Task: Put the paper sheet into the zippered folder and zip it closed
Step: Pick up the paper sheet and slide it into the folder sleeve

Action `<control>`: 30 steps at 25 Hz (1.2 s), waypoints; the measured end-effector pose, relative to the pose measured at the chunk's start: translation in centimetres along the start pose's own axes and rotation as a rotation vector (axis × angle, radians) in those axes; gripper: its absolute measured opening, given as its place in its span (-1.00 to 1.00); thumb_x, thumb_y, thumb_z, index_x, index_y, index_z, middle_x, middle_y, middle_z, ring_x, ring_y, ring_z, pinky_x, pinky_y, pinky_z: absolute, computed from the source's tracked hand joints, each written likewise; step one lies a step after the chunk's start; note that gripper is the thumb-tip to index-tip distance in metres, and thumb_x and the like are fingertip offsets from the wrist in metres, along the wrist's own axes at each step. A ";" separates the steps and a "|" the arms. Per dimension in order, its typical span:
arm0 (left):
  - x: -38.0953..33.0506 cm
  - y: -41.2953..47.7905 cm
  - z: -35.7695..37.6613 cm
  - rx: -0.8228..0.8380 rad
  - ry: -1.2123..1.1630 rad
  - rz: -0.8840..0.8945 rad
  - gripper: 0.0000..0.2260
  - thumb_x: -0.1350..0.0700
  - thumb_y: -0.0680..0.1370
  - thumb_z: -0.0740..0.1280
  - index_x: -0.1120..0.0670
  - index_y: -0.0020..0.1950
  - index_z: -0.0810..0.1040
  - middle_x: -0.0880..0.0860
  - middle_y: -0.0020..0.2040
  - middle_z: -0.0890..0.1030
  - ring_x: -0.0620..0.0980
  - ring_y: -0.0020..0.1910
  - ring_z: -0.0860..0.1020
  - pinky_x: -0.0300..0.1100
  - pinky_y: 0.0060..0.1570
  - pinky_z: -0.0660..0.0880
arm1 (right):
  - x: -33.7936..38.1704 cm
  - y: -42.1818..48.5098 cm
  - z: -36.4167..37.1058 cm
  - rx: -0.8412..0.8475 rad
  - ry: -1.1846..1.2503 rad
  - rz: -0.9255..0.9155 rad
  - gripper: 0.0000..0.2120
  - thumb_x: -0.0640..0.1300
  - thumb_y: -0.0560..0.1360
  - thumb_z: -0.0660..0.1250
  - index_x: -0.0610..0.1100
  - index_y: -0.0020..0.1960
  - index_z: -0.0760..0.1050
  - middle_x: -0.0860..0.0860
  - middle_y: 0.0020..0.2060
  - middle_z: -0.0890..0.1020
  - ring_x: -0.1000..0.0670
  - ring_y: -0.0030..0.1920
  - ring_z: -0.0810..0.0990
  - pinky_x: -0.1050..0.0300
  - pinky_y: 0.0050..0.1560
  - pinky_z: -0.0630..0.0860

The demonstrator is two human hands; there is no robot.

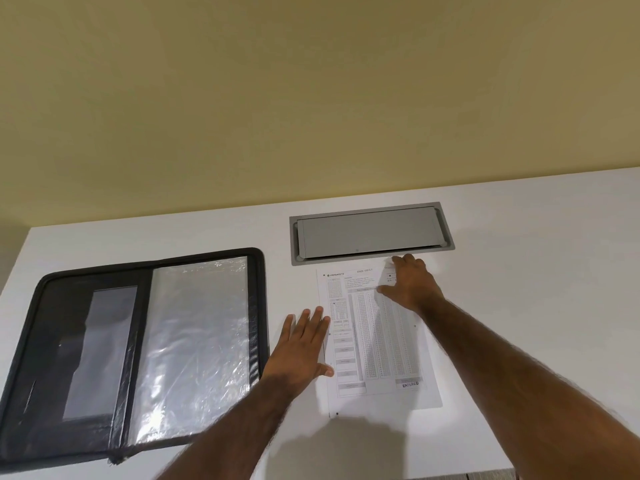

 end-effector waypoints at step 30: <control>0.2 -1.2 -14.6 -0.206 -1.913 0.122 -0.53 0.18 0.50 0.47 0.12 0.41 0.51 0.11 0.29 0.64 0.10 0.26 0.61 -0.02 0.25 0.52 | 1.6 -11.5 -8.0 -0.161 1.280 -0.064 -0.68 -0.30 0.54 0.37 -0.15 0.27 0.57 -0.05 0.12 0.70 -0.09 0.08 0.70 0.00 0.03 0.63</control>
Point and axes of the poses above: each hand's wrist, its own y-axis towards the middle knuckle, its own z-axis out of the palm, x = y × z, the point moved 6 cm from there along y, towards the middle knuckle
